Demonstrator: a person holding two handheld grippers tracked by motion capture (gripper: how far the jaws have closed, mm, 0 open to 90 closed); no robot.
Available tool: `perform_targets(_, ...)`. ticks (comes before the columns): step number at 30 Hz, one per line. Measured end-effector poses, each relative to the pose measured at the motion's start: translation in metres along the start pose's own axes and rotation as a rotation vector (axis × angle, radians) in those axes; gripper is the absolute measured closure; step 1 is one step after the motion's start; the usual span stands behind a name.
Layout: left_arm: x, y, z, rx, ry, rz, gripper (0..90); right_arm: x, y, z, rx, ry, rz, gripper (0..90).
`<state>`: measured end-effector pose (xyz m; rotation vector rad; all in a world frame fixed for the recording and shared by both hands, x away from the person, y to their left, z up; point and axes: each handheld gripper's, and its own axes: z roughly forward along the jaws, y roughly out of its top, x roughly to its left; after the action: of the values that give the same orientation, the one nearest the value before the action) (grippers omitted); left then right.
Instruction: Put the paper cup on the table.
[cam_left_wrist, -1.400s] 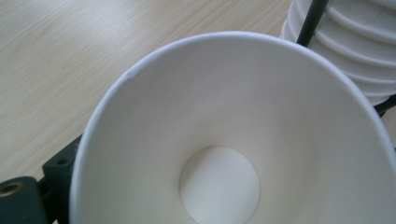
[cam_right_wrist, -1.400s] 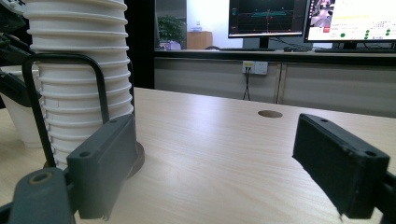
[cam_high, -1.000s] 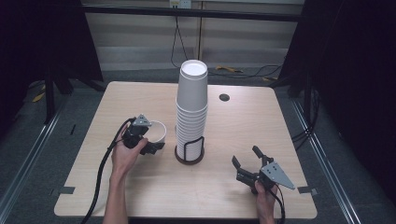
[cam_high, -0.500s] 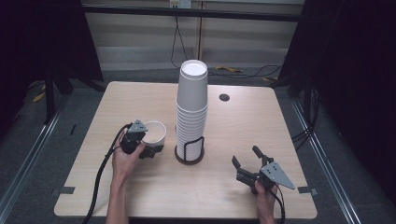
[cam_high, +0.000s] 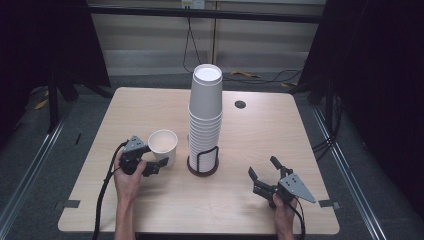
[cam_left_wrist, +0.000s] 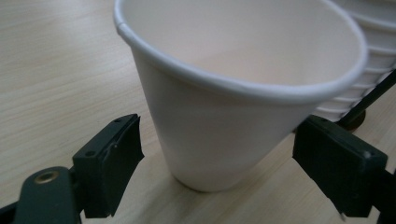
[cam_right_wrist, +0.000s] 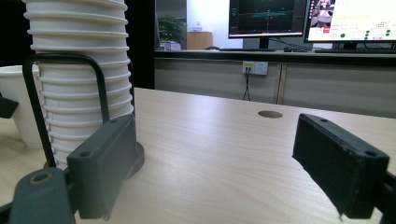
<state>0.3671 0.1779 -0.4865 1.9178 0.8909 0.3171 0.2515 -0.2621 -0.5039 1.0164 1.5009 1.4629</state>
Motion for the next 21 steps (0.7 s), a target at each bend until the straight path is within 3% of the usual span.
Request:
perform_targets(7,-0.014,-0.005,-0.01,-0.074,0.012,-0.008,15.6,0.0,0.0,0.0,0.0,0.0,0.0,13.4)
perform_targets(12,-0.029,-0.004,-0.019,-0.121,0.012,0.022,15.5,0.0,0.0,0.0,0.0,0.0,0.0,13.4)
perform_targets(14,-0.033,-0.007,-0.023,-0.156,0.006,0.006,15.7,0.0,0.0,0.0,0.0,0.0,0.0,13.4)
perform_targets(18,-0.038,-0.014,-0.029,-0.183,0.034,-0.007,15.7,0.0,0.0,0.0,-0.001,0.0,0.0,13.4)
perform_targets(21,-0.045,-0.018,-0.03,-0.208,0.024,-0.001,15.7,0.0,0.0,0.0,0.0,0.0,0.0,13.4)
